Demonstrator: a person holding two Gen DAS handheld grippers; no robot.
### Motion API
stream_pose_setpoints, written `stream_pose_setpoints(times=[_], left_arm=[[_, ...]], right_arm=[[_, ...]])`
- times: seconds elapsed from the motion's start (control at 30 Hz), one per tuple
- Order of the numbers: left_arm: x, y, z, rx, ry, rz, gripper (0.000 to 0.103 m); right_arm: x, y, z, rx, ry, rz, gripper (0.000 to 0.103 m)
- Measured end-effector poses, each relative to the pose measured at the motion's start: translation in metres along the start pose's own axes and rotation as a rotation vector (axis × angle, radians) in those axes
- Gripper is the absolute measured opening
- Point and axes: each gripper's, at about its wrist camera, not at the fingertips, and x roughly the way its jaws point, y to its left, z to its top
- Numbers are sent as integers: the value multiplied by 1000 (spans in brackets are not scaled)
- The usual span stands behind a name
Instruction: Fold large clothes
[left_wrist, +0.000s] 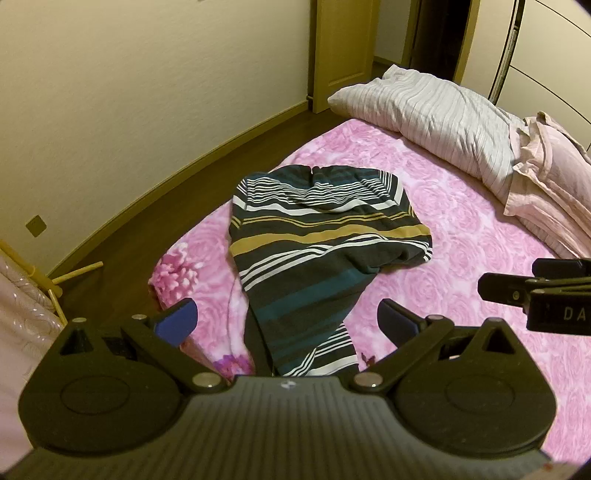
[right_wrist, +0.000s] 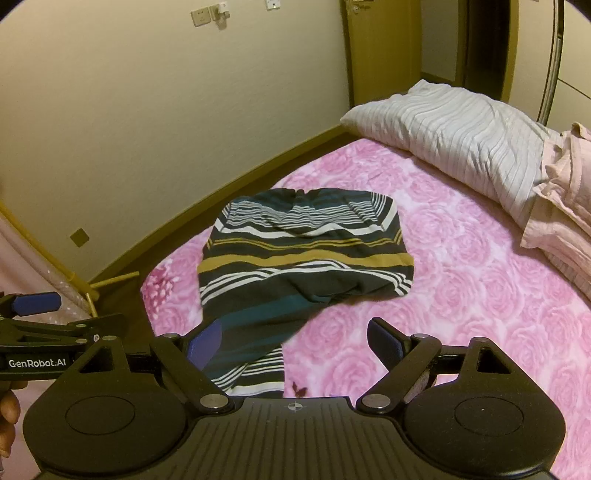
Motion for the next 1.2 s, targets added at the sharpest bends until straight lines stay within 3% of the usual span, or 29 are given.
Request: stream_pose_setpoints(times=[1.2], left_arm=[[2,-5,-3,-5,2,-3,102]], right_arm=[[5,0,-1,4,7,-1,83]])
